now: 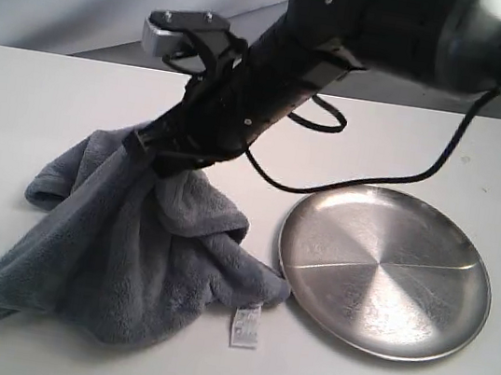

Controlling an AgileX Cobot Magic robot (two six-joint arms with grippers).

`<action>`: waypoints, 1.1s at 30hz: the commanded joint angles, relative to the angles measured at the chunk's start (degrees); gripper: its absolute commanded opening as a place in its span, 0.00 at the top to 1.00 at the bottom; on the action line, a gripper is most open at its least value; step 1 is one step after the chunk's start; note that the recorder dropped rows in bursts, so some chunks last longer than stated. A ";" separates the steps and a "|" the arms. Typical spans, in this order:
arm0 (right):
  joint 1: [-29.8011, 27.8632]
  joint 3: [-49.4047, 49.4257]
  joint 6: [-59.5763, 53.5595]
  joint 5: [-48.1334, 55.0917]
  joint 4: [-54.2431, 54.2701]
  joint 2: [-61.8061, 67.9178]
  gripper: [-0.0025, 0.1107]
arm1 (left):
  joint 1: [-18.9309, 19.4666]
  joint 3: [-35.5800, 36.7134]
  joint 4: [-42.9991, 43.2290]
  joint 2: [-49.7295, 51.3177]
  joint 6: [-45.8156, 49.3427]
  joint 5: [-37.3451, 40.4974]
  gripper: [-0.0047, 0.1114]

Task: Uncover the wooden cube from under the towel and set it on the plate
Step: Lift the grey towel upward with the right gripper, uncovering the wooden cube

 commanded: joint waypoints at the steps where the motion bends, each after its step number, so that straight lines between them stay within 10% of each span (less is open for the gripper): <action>1: 0.15 -0.30 0.35 -3.77 1.77 -5.70 0.98 | -0.28 0.25 -0.10 -0.24 -0.14 -0.12 0.96; 20: 0.03 -3.98 3.00 -17.08 3.64 -12.85 0.98 | -0.28 0.25 -0.10 -0.24 -0.14 -0.12 0.96; 33: -0.06 -3.98 22.51 -33.05 -22.64 -12.85 0.98 | -0.28 0.25 -0.10 -0.24 -0.14 -0.12 0.96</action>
